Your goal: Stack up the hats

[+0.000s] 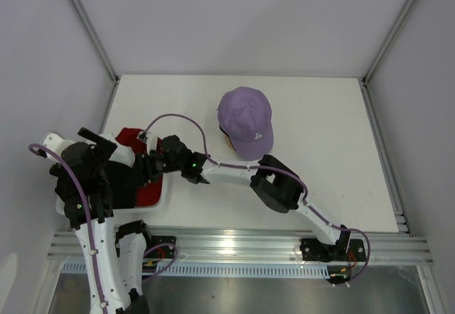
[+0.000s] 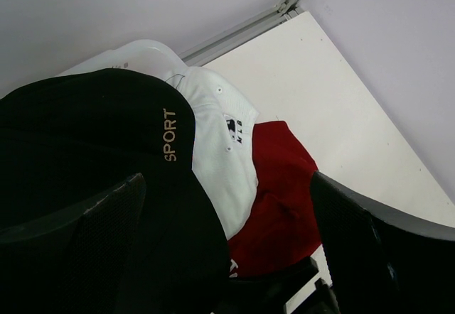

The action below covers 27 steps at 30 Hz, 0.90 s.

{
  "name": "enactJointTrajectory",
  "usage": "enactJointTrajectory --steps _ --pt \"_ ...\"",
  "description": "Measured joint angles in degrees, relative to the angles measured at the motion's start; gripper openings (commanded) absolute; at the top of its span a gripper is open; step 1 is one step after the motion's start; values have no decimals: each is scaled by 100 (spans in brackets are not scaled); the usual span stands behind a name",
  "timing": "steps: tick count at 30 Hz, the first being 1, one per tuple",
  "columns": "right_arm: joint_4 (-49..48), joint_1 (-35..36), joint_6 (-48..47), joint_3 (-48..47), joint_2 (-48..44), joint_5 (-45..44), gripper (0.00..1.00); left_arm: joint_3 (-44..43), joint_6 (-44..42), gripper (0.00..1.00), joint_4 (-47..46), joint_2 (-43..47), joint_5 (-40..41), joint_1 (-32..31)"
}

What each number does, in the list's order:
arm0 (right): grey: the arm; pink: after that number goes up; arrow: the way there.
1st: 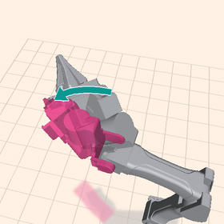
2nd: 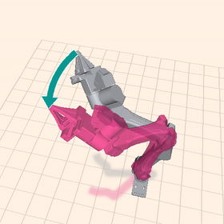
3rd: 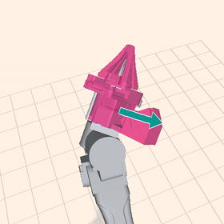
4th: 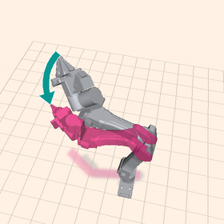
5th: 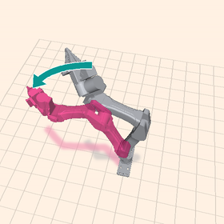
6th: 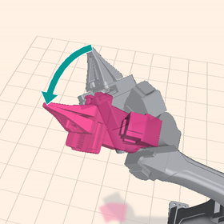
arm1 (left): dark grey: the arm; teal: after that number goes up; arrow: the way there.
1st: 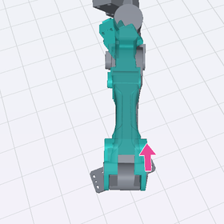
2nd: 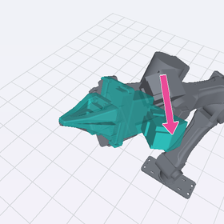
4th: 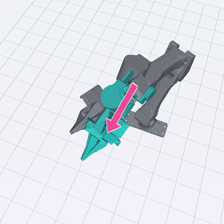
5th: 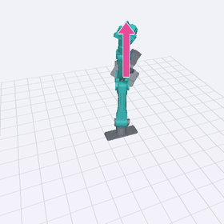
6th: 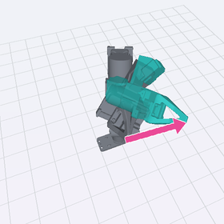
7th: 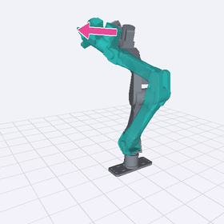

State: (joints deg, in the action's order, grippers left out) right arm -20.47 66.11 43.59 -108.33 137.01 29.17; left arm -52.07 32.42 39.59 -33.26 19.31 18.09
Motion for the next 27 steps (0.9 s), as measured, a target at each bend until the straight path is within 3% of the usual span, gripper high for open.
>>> enactJointTrajectory --steps 3,5,6,16,27 --pt "184 57 -87 -13 35 -31 42 0 0 100 0 0 9 0" --pt "262 74 -186 -22 35 -33 3 0 0 99 2 0 22 0" --pt "284 81 -144 -33 35 -4 0 0 0 100 2 0 26 0" --pt "68 -48 79 129 -170 732 0 -157 -46 99 94 -7 98 0" --pt "450 -664 -70 354 -1488 1794 0 -994 -365 100 151 0 138 0"
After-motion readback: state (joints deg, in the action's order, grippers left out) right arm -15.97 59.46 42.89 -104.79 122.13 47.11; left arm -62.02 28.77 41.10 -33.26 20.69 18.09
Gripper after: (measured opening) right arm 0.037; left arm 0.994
